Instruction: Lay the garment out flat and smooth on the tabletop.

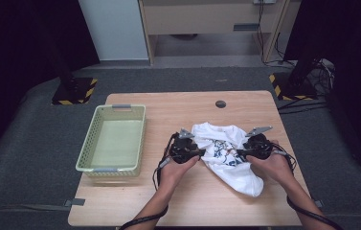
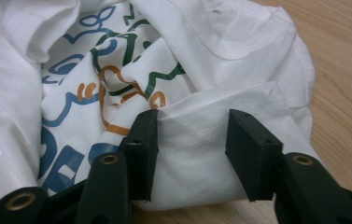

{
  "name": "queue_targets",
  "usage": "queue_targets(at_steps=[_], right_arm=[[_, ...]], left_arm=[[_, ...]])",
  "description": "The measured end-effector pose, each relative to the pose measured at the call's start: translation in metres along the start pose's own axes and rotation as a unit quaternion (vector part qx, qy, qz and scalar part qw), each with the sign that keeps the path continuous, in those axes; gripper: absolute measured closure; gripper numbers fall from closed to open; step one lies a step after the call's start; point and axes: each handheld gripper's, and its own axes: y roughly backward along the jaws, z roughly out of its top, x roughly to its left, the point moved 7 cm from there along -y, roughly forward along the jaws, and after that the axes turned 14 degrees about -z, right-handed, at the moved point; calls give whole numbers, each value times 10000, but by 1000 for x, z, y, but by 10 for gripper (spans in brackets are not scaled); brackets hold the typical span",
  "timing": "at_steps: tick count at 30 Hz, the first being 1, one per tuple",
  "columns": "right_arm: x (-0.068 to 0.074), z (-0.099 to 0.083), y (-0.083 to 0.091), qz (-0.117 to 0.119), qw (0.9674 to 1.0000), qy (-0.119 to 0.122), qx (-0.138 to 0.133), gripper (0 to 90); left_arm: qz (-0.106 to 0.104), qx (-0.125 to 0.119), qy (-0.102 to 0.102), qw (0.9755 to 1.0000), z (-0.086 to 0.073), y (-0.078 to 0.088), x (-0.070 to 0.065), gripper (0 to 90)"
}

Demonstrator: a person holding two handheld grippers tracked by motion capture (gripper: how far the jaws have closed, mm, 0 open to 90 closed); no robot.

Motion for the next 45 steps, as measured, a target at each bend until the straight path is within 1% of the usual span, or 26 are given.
queue_targets(at_steps=[1,2,4,6,8,9,11,13,14,16,18,21,24,26,27,29,31,33,35,36,37,38,39,41,44,45], right_arm=[[0,0,-1,-19,10000,-20,-9,499],[1,0,-3,-13,10000,-60,-10,503],[2,0,-5,-7,10000,-5,29,522],[3,-1,-7,-22,9999,-8,110,536],[5,-1,-10,-4,9999,39,135,592],[6,0,-10,12,9999,36,135,632],[8,1,-11,25,9999,122,101,729],[9,3,-10,41,9998,160,77,809],[10,3,-9,39,9998,188,79,826],[10,4,-8,52,9998,194,73,838],[9,5,-6,82,9999,102,67,839],[10,6,-4,104,9999,124,20,836],[12,6,-3,113,9998,138,11,828],[12,7,-3,120,9999,108,7,822],[13,7,-3,126,9999,88,17,827],[14,7,-2,131,9998,122,1,844],[15,7,-2,138,9998,125,12,854],[15,8,-1,132,9998,135,5,859],[15,8,0,123,9998,147,13,863],[15,8,0,123,9998,147,13,863],[15,9,1,124,9998,173,24,864],[14,9,2,113,9998,149,42,865],[13,10,3,112,9998,138,37,866],[11,10,5,106,9999,99,11,867],[7,10,8,111,9999,-2,-43,868],[6,10,9,114,9999,-4,-60,869]], left_arm=[[3,1,-31,10000,1,-2,-2,548],[-3,8,-48,10000,1,-3,-4,544],[-52,32,-81,9999,1,-7,-8,540],[-54,112,-148,9998,-1,-11,-11,535],[-24,149,-168,9997,-3,-16,-11,526],[-12,172,-164,9997,-4,-17,-10,519],[8,149,-149,9998,-5,-20,-10,518],[15,146,-184,9997,-5,-22,-10,510],[32,139,-207,9997,-5,-22,-10,508],[74,141,-232,9996,-5,-24,-10,493],[99,145,-248,9995,-5,-25,-10,476],[159,160,-281,9994,-6,-30,-7,449],[314,170,-387,9986,-5,-38,0,429],[259,191,-315,9990,-5,-44,3,428],[278,230,-344,9988,-6,-47,3,429],[405,301,-462,9977,-5,-52,6,430],[495,264,-439,9975,-4,-55,11,433],[561,364,-458,9967,-6,-59,15,453],[678,546,-474,9951,-12,-62,20,545],[678,546,-474,9951,-12,-62,20,617],[657,609,-469,9949,-15,-62,22,617],[629,629,-467,9949,-17,-61,24,702],[606,637,-458,9951,-18,-59,25,761],[550,596,-385,9960,-18,-54,28,844],[432,557,-312,9970,-17,-46,30,862],[393,497,-273,9976,-17,-41,30,862]])
